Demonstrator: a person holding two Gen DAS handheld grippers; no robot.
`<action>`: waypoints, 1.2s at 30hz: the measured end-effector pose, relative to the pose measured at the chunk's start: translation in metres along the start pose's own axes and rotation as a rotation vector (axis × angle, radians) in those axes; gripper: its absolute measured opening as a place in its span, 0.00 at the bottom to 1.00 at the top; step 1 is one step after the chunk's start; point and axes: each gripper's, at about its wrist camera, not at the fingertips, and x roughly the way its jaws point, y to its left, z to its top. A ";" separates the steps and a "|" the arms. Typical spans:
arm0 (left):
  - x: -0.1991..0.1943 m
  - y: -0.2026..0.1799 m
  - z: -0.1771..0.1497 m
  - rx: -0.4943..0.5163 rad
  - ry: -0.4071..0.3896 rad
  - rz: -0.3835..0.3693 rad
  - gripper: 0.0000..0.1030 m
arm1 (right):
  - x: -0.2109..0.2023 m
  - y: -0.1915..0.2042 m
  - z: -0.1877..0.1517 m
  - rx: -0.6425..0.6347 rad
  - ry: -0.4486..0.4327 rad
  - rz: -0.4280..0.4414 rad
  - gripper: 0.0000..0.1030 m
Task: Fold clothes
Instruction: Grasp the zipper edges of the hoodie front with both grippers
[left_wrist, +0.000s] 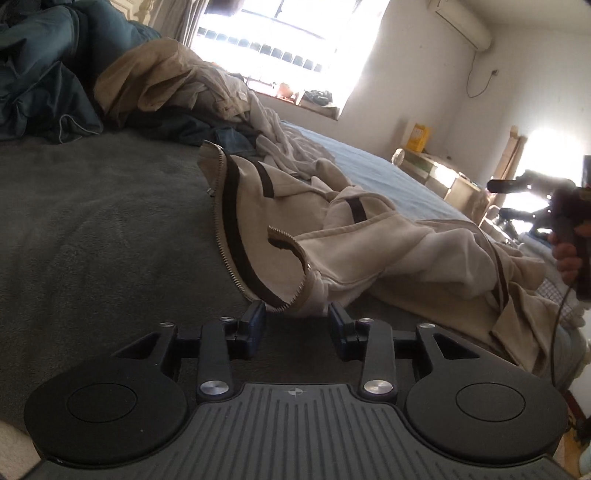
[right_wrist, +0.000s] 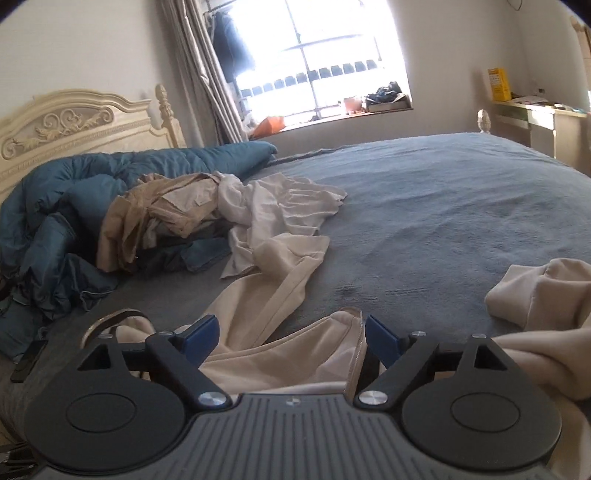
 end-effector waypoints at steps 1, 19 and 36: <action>-0.003 0.004 -0.002 0.008 -0.001 0.009 0.44 | 0.015 -0.002 0.006 -0.019 0.040 -0.009 0.92; 0.035 -0.010 -0.013 0.102 -0.014 -0.121 0.39 | 0.038 -0.052 0.001 0.291 0.264 0.196 0.23; 0.048 -0.036 -0.023 0.265 0.012 -0.008 0.35 | -0.089 0.002 -0.058 -0.043 -0.246 -0.042 0.03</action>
